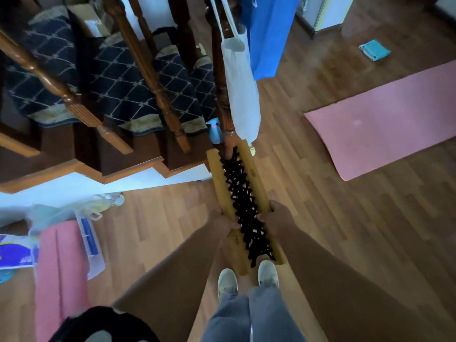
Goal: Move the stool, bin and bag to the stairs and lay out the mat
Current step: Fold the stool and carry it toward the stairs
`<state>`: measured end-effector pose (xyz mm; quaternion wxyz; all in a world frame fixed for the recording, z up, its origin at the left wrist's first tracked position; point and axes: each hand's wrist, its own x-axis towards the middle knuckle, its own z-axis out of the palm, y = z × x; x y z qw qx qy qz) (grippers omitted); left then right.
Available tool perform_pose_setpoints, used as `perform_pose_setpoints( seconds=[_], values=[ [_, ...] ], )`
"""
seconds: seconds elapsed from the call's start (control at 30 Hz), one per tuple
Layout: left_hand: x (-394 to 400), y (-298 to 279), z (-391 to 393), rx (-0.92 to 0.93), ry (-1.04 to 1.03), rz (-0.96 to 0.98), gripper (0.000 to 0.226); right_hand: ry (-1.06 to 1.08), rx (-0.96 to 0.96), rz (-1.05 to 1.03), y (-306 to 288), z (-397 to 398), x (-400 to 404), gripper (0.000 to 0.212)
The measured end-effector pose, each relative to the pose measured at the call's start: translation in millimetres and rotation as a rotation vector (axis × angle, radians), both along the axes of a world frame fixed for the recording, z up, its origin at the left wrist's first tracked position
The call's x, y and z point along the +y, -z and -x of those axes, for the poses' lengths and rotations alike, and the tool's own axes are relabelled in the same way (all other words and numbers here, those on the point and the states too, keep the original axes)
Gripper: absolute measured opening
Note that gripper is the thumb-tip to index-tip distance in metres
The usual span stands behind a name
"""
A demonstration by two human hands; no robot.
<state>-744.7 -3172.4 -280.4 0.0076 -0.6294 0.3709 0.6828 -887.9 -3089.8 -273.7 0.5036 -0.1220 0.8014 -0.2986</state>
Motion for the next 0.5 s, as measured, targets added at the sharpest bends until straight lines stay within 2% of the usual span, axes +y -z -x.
perform_pose_setpoints(
  seconds=[0.07, 0.13, 0.27, 0.4, 0.5],
  values=[
    [-6, 28, 3, -0.042, 0.015, -0.007, 0.079, 0.014, 0.007, -0.005, 15, 7, -5, 0.038],
    [-11, 57, 11, -0.075, 0.018, -0.015, 0.082, 0.009, 0.009, -0.014, 37, 17, -14, 0.039],
    [-25, 104, 33, -0.111, 0.047, -0.005, 0.063, -0.004, 0.024, -0.027, 91, 39, -27, 0.034],
    [-38, 168, 52, -0.102, 0.041, -0.021, 0.08, 0.003, 0.015, -0.039, 150, 62, -36, 0.03],
    [-41, 204, 62, -0.131, 0.009, -0.023, 0.063, -0.025, 0.006, -0.062, 190, 77, -44, 0.038]
  ],
)
